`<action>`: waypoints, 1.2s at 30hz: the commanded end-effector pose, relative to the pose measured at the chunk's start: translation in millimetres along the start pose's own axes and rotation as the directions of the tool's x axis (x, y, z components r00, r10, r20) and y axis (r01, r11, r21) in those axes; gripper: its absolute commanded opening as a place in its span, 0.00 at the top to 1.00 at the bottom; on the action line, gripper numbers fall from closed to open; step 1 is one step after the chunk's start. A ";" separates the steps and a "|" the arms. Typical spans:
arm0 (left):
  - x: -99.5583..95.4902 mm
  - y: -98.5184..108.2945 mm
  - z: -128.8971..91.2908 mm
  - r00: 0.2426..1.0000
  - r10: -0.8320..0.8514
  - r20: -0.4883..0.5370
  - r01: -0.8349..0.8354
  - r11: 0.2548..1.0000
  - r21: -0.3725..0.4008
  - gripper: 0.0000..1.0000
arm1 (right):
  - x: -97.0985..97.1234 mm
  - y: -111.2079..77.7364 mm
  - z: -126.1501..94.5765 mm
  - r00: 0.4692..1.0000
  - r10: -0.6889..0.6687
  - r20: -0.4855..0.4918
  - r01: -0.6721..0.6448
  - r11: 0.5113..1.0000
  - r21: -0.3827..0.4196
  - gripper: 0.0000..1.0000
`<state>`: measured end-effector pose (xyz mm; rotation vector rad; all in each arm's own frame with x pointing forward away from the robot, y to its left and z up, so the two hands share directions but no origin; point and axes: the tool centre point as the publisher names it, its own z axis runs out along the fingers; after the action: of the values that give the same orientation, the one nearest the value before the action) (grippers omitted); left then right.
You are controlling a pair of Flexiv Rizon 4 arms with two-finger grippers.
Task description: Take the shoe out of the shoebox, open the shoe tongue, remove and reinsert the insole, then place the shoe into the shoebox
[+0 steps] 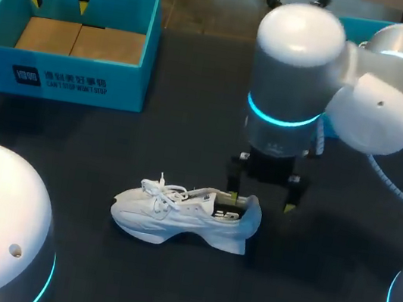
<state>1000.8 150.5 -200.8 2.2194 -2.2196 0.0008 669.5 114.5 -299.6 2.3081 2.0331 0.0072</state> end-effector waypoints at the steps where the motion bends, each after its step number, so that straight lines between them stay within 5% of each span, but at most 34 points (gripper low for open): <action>1: 0.2 0.2 -0.5 1.000 0.000 0.001 0.000 1.000 0.000 0.00 | -33.1 3.4 -40.9 0.957 -0.220 -0.188 0.206 0.974 -0.092 0.00; 5: 0.2 0.2 -0.5 1.000 0.000 0.001 0.000 1.000 0.000 0.00 | -36.0 8.9 -39.1 0.829 -0.486 -0.276 0.424 0.869 -0.256 0.00; 7: 0.2 0.2 -0.5 1.000 0.000 0.001 0.000 1.000 0.000 0.00 | -39.3 8.7 -32.9 0.680 -0.655 -0.330 0.524 0.749 -0.406 0.00; 18: 0.2 0.2 -0.5 1.000 0.000 0.001 0.000 1.000 0.000 0.00 | -39.8 8.4 -28.5 0.654 -0.671 -0.349 0.534 0.737 -0.415 0.00; 20: 0.2 0.2 -0.5 1.000 0.000 0.001 0.000 1.000 0.000 0.00 | -45.9 7.1 -18.5 0.555 -0.746 -0.368 0.539 0.660 -0.524 0.00; 27: 0.2 0.2 -0.5 1.000 0.000 0.001 0.000 1.000 0.000 0.00 | -63.9 12.0 1.0 0.242 -0.904 -0.352 0.560 0.426 -0.711 0.00; 36: 0.2 0.2 -0.5 1.000 0.000 0.001 0.000 1.000 0.000 0.00 | -67.4 13.0 3.5 0.256 -0.895 -0.365 0.552 0.445 -0.705 0.00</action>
<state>1000.8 150.5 -200.8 2.2193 -2.2198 0.0008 678.8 56.1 -296.8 1.0797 2.7668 0.6497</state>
